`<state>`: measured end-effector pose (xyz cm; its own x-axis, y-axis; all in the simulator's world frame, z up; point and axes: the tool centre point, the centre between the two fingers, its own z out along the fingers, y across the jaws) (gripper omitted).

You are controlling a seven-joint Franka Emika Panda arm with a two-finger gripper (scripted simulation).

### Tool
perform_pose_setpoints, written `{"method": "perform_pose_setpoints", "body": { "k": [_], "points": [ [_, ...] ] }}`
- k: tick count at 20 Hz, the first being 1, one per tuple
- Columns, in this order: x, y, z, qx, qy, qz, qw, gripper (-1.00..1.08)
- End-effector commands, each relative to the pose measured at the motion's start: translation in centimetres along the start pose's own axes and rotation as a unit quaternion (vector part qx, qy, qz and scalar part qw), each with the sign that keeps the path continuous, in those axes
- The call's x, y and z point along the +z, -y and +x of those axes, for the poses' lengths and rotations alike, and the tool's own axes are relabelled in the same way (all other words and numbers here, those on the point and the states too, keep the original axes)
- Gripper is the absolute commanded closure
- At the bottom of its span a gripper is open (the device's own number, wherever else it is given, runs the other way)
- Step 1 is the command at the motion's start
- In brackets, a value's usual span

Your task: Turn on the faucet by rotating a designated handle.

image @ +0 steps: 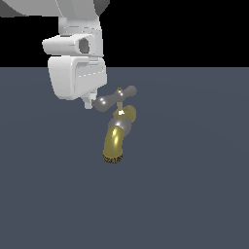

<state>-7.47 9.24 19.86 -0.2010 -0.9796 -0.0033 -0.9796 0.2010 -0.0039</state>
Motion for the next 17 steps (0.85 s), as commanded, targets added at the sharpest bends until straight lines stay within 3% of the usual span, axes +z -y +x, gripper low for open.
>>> {"method": "perform_pose_setpoints", "body": {
  "k": [1,17],
  "points": [
    [0.0,0.2,2.4,0.014,-0.001,-0.001,0.9999,1.08],
    [0.0,-0.6,8.7,0.019,-0.002,-0.002,0.9998,1.08]
  ]
}}
